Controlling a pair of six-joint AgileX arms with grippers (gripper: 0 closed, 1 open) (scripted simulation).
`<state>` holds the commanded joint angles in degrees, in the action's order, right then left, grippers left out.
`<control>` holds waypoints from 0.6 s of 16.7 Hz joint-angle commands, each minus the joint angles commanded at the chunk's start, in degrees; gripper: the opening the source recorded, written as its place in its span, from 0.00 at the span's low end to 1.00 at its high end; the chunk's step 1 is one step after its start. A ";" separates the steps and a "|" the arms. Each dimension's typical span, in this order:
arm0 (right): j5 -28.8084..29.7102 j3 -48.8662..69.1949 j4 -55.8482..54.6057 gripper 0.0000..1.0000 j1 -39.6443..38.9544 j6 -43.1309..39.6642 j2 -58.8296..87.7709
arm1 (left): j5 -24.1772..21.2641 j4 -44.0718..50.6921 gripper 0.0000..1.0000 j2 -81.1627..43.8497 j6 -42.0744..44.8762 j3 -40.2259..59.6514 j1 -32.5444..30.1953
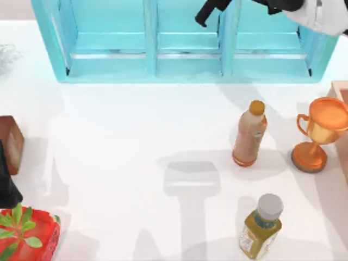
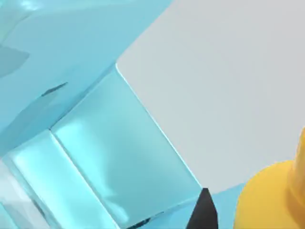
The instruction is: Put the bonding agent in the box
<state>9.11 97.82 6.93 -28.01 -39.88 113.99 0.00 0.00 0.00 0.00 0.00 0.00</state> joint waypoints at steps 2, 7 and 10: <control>-9.87 -1.90 7.22 0.00 7.03 -11.76 -3.51 | 0.00 0.00 1.00 0.00 0.00 0.00 0.00; -34.61 -8.54 26.94 0.00 27.58 -40.58 -8.26 | 0.00 0.00 1.00 0.00 0.00 0.00 0.00; -48.29 -13.38 38.93 0.00 41.41 -56.15 -8.19 | 0.00 0.00 1.00 0.00 0.00 0.00 0.00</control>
<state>-39.18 84.44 45.86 13.40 -96.03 105.80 0.00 0.00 0.00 0.00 0.00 0.00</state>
